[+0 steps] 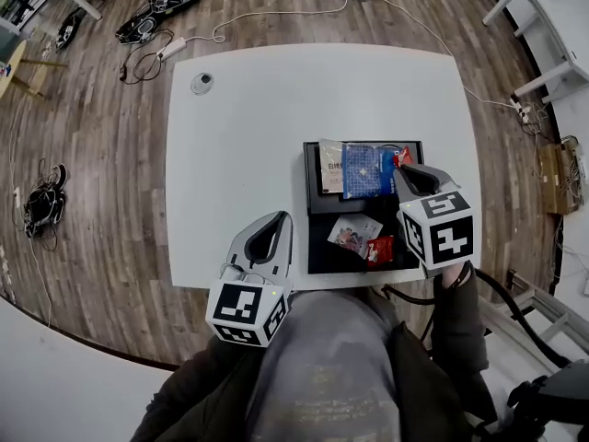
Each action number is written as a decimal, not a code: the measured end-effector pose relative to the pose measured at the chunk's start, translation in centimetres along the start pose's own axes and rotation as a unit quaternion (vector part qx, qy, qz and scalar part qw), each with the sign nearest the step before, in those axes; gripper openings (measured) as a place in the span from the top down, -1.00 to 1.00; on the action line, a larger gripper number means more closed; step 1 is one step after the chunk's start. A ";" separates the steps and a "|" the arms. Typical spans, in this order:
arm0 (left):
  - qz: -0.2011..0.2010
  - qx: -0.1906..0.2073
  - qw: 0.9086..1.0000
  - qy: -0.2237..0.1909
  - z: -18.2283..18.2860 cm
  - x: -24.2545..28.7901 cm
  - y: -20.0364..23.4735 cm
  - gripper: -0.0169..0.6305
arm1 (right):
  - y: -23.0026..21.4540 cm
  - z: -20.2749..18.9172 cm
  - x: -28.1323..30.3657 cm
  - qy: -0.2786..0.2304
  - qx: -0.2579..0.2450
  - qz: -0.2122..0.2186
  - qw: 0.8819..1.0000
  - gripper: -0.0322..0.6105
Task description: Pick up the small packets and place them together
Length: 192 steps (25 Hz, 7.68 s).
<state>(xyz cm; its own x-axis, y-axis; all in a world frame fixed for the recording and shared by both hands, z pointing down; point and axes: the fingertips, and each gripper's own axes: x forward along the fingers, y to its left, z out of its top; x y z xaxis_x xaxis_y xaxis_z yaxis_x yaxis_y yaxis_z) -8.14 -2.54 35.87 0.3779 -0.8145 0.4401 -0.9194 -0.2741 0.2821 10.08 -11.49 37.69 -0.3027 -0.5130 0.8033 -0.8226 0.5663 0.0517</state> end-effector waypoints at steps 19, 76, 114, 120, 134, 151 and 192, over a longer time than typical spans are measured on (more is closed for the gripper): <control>-0.005 -0.008 1.000 0.019 -0.3 0.9 0.7 0.93 | 1.0 2.2 0.0 -0.041 0.000 0.033 0.999 0.41; -0.031 0.002 0.998 0.051 -3.6 -0.8 -1.8 0.93 | 12.2 -12.7 3.4 0.090 -0.041 0.194 0.976 0.89; -0.022 0.000 0.999 0.026 -3.2 -3.5 -2.2 0.93 | 13.7 -9.9 0.4 0.002 -0.113 0.128 0.985 0.82; -0.022 0.007 1.000 0.013 -2.9 -4.3 -2.7 0.93 | 14.9 -8.0 -1.6 -0.045 -0.126 0.132 0.982 0.82; 0.000 0.018 1.000 -0.023 0.1 -4.8 -1.7 0.93 | 14.6 -2.0 -3.2 -0.106 -0.092 0.144 0.980 0.82; 0.006 0.000 1.000 -0.014 1.1 -1.6 0.9 0.93 | 5.7 2.7 -1.1 -0.092 0.025 0.095 0.991 0.82; 0.016 -0.030 0.999 -0.008 0.0 -2.1 3.2 0.93 | 4.3 1.2 2.1 -0.001 0.028 0.045 0.999 0.66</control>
<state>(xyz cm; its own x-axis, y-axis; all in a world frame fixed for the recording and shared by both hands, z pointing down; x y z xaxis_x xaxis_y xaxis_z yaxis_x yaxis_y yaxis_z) -11.86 -1.72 35.87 0.3460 -0.8311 0.4354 -0.9226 -0.2169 0.3192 5.31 -10.89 38.83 -0.3783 -0.4626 0.8018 -0.8176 0.5731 -0.0551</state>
